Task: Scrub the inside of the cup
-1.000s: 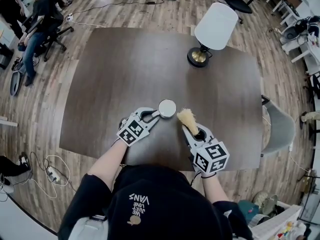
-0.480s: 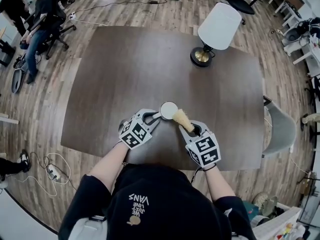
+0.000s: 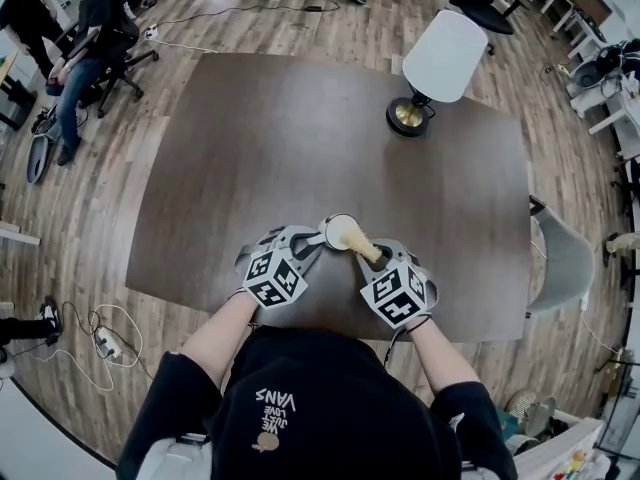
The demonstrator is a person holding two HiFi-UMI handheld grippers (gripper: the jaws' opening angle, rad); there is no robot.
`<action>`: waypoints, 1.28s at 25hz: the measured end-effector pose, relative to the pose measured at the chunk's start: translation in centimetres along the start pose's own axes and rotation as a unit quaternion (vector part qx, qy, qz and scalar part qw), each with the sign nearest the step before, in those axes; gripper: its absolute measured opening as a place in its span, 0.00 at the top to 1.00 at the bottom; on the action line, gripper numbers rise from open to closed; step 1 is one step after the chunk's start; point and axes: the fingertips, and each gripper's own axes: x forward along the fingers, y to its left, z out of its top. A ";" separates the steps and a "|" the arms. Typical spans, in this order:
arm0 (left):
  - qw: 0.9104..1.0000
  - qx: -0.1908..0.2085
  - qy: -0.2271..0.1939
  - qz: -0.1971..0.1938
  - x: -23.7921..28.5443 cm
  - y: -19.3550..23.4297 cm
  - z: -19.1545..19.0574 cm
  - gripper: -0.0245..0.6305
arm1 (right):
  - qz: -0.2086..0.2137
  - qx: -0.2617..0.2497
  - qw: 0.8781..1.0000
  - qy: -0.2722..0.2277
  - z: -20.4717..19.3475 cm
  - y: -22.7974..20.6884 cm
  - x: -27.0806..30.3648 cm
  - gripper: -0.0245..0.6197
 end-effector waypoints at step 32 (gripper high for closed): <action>0.991 0.115 0.063 -0.003 -0.6 -1.0 0.8 0.85 | 0.022 -0.275 0.949 0.152 0.1 1.8 1.8 0.84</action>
